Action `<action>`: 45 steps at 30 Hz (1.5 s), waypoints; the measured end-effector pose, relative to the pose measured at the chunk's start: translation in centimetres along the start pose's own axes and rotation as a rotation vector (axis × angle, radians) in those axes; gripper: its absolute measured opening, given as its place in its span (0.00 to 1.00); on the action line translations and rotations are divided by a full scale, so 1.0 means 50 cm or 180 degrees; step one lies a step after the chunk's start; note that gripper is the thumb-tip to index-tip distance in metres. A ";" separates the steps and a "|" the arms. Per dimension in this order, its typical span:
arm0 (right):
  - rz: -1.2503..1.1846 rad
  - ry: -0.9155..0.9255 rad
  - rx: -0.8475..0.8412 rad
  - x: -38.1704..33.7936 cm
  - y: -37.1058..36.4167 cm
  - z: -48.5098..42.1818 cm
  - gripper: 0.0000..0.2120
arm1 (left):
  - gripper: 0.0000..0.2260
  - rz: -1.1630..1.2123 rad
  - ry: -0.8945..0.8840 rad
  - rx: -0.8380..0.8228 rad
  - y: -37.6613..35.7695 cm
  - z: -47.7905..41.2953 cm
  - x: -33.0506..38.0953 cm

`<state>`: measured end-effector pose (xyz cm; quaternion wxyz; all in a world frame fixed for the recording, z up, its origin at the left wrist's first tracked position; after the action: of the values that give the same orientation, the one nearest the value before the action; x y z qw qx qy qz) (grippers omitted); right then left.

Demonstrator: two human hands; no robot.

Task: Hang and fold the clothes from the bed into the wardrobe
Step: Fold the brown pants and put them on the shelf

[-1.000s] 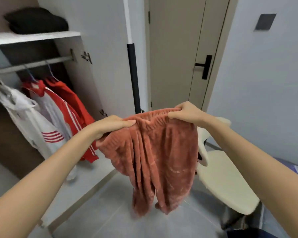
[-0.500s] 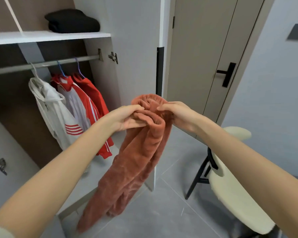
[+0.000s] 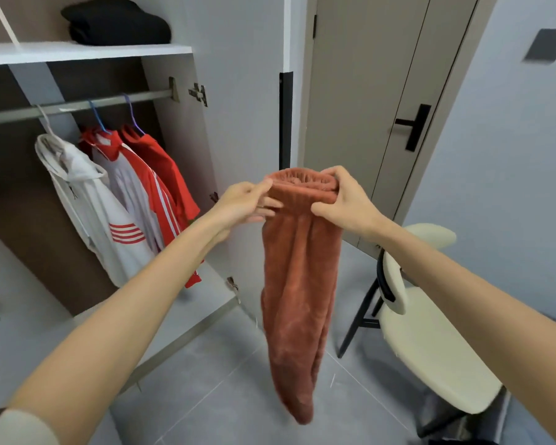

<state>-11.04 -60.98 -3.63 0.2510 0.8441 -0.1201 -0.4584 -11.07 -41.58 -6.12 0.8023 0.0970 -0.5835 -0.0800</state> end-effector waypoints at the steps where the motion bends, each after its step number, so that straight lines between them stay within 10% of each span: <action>1: -0.0157 -0.0053 0.0127 0.007 0.014 0.006 0.19 | 0.24 -0.0317 -0.0179 0.0158 0.004 -0.008 -0.006; 5: -0.1004 -0.0194 0.0296 0.017 0.062 0.032 0.19 | 0.43 -0.0944 -0.0248 -0.0555 -0.069 -0.034 -0.060; 10: -0.0795 -0.0253 0.0376 0.046 0.153 0.064 0.20 | 0.36 -0.0055 -0.0270 -0.1170 -0.195 -0.045 -0.044; 17: 0.0554 -0.0470 0.0365 0.128 0.299 0.186 0.18 | 0.27 -0.0733 -0.0579 -0.1689 -0.358 -0.035 0.013; 45: 0.1242 -0.1398 0.0645 0.559 0.737 0.382 0.21 | 0.16 -0.1457 -0.0908 -0.2320 -1.039 -0.202 0.138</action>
<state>-10.54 -110.23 -12.56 0.2170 0.7065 -0.3763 -0.5587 -0.12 -92.95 -15.75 0.6573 -0.0773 -0.5855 -0.4682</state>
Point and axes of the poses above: each hand's wrist, its own z-axis away from the middle knuckle, its own y-axis out of the back of the hand, x = y × z, the point moved 6 cm from there along -z, towards the middle knuckle, and after that the axes turned 13 degrees about y, right-handed, at the moved point
